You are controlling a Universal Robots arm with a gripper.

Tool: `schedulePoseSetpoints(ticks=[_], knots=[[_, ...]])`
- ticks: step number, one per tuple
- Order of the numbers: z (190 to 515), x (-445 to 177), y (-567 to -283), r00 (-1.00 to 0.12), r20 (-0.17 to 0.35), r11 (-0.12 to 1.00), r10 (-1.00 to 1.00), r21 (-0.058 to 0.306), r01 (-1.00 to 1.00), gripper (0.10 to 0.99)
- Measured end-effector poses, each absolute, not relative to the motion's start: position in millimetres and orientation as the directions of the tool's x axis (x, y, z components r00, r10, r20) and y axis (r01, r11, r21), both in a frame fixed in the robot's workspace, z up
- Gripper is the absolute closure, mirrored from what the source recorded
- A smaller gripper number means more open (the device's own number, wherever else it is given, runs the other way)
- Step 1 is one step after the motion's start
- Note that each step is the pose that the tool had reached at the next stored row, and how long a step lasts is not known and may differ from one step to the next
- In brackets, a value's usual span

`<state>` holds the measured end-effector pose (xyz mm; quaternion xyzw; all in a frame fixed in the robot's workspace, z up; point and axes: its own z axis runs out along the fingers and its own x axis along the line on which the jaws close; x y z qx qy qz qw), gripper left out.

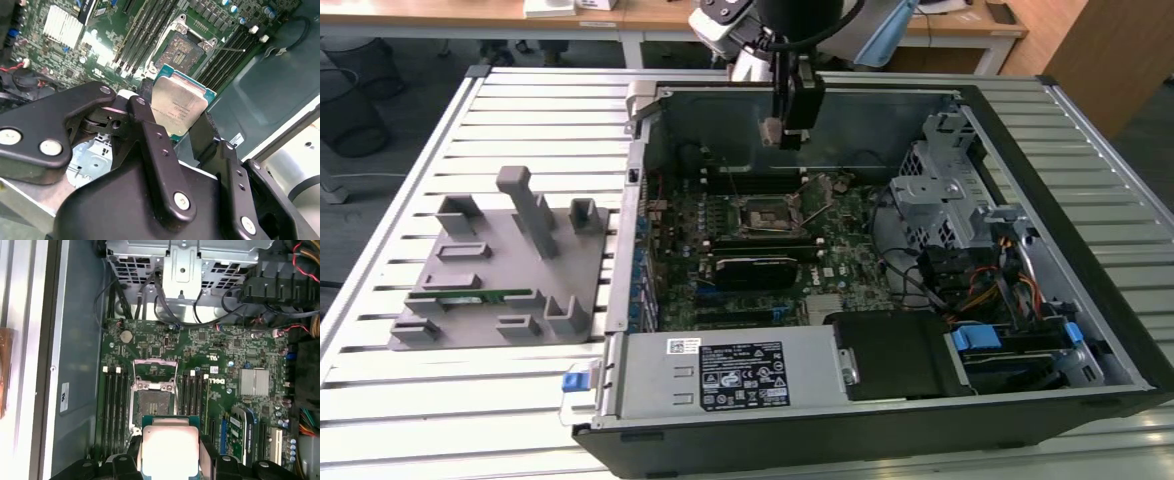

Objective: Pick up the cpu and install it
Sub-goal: 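Place the cpu into insertion slot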

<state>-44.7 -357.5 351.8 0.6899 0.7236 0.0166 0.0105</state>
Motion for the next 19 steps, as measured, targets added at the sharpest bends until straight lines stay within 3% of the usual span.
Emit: schedulePoseSetpoints(ticks=[19], knots=[[343.6,-44.7,-357.6,-0.053,0.009,0.052,0.999,0.039,0.998,0.545]])
